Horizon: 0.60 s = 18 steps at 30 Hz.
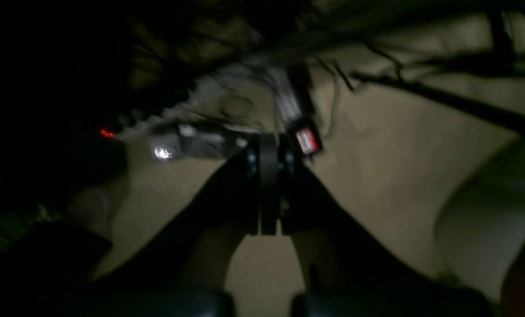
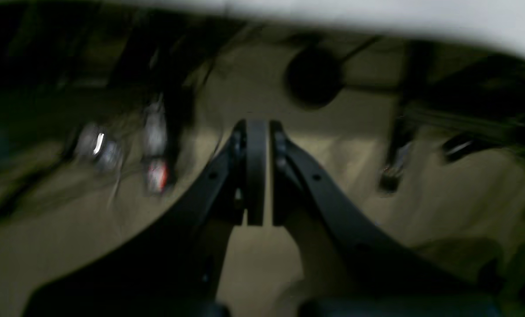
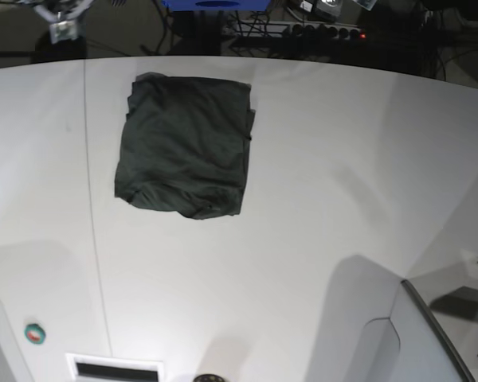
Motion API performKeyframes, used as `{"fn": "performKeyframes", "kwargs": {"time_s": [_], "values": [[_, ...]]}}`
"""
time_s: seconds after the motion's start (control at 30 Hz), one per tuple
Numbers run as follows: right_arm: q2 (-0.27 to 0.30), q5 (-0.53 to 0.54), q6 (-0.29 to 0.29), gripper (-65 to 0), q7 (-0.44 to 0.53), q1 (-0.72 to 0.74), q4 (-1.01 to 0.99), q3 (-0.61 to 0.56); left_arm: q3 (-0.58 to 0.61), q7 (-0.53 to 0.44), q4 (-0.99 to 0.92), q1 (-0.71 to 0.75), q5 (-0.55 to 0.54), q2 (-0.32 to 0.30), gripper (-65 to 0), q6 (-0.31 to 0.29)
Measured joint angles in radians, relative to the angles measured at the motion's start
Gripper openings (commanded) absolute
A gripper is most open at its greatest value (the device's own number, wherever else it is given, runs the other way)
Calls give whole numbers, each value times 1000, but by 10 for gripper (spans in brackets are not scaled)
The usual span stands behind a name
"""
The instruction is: Layout the t-shirt on the table in an organized manner, then fold the t-shirt properly
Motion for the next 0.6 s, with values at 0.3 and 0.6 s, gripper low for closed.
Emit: {"fn": "performKeyframes", "kwargs": {"time_s": [0.3, 0.6], "values": [[-17, -6, 2, -635, 55, 411, -822, -341, 225, -277, -654, -309, -6, 40, -650, 8], [-131, -6, -2, -629, 736, 762, -1699, -466, 244, -528, -1312, -693, -9, 156, -650, 183]]}}
